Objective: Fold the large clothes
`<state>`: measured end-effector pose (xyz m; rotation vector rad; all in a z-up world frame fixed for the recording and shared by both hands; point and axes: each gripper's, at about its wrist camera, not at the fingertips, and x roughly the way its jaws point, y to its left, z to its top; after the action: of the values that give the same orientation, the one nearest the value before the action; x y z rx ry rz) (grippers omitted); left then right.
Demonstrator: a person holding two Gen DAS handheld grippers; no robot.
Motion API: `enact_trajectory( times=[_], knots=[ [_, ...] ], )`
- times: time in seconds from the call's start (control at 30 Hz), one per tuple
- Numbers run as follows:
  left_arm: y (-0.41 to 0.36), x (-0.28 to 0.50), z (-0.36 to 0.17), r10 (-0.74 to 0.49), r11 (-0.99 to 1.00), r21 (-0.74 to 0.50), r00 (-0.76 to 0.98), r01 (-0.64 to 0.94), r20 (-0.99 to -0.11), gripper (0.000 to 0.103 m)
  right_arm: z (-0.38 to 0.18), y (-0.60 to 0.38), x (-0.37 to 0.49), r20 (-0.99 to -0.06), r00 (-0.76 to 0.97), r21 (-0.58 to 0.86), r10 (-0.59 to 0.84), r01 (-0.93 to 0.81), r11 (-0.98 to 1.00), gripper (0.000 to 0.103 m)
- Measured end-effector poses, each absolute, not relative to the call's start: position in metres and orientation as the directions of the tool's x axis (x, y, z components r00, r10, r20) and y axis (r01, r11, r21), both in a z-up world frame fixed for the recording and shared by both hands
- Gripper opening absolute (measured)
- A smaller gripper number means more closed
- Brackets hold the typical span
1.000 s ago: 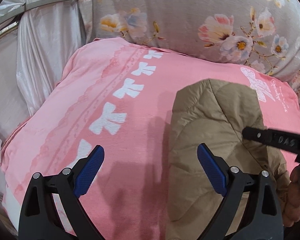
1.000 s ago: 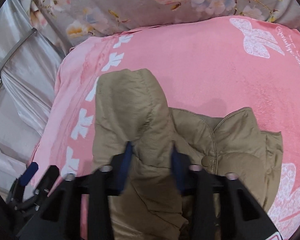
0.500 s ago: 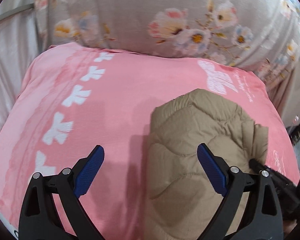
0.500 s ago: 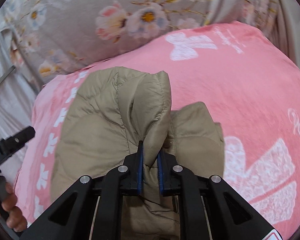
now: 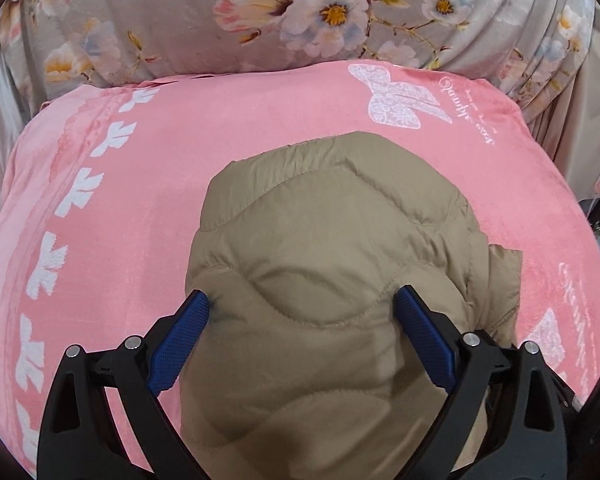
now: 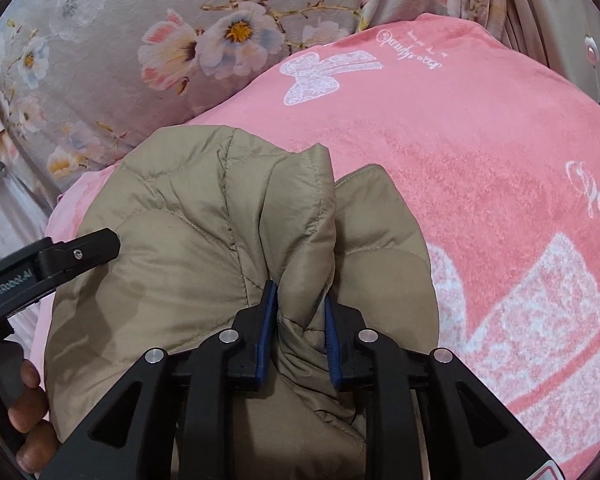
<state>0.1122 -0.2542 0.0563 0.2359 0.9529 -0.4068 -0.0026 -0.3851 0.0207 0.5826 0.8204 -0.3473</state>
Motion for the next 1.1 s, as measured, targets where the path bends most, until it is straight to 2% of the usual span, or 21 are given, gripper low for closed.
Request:
enact_trajectory(
  times=[0.17, 1.1],
  knots=[
    [-0.263, 0.111, 0.038, -0.199, 0.900, 0.062, 0.533, 0.431, -0.822, 0.098, 0.008, -0.389, -0.001, -0.760, 0.647, 0.360, -0.066, 0.503, 0.786, 0.019],
    [-0.275, 0.103, 0.002, -0.146, 0.898, 0.175, 0.651, 0.402, -0.745, 0.098, -0.011, -0.387, -0.005, -0.732, 0.678, 0.379, -0.065, 0.485, 0.788, 0.021]
  ],
)
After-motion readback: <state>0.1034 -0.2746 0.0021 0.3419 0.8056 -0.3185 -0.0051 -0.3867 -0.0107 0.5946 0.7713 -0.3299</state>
